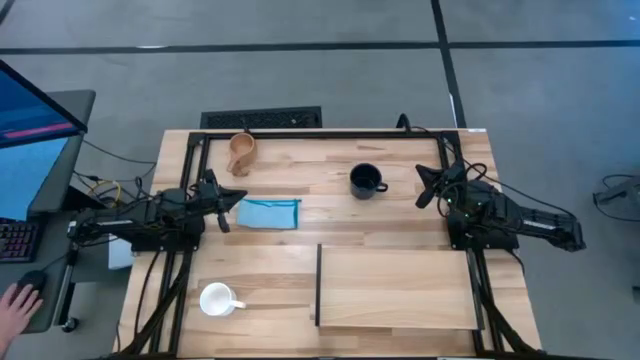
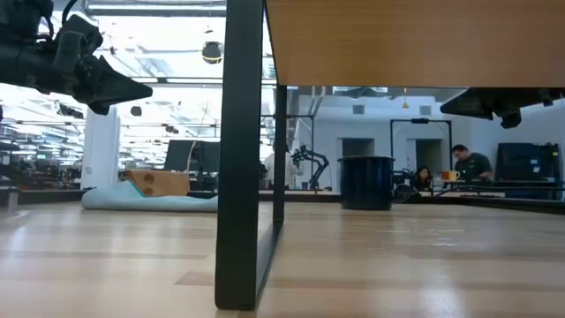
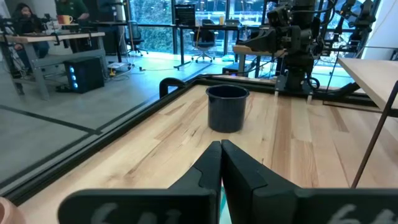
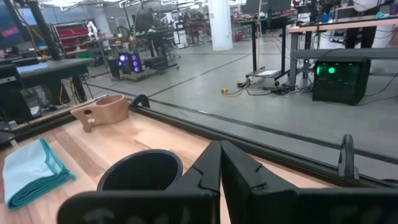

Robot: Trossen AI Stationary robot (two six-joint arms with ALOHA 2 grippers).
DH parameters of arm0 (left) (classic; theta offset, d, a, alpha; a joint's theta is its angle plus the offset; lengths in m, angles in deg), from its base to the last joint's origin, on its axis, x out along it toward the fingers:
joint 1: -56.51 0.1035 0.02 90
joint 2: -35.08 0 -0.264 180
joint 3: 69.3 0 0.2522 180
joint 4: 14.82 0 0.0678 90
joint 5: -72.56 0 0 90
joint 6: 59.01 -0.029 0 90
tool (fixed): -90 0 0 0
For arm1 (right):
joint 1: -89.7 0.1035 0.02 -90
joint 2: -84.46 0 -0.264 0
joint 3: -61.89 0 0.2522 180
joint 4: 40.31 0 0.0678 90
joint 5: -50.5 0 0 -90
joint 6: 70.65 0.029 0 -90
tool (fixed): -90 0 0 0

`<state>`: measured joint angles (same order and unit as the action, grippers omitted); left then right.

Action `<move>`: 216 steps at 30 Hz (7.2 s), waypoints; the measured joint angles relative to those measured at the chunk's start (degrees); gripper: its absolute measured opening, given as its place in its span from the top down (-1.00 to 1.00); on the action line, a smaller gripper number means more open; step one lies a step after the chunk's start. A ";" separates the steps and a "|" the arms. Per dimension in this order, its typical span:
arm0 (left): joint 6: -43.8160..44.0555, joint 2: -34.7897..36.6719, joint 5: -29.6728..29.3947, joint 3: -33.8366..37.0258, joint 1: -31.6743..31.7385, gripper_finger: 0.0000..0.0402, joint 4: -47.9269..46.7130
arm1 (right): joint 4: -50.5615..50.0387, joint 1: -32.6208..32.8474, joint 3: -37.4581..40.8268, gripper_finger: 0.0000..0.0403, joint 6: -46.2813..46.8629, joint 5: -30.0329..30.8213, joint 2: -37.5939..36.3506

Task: Stack small to large cups/mugs on shelf

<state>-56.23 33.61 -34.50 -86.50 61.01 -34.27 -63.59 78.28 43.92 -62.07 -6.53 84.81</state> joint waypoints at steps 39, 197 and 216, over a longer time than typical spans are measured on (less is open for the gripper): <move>-0.01 0.00 0.00 0.00 0.00 1.00 0.00 | -0.01 0.00 -0.01 0.84 0.00 -0.01 0.01; -11.63 -48.11 -3.99 -20.68 17.89 0.71 22.53 | 0.83 -1.84 0.08 0.84 -0.04 0.09 -0.01; -3.48 -49.16 -2.69 -45.42 17.86 0.71 -24.39 | 0.55 -1.84 0.02 0.84 -0.02 1.95 -0.01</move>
<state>-59.71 -15.55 -37.19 -131.92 78.86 -58.66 -63.05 76.44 43.94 -62.09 -4.58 84.80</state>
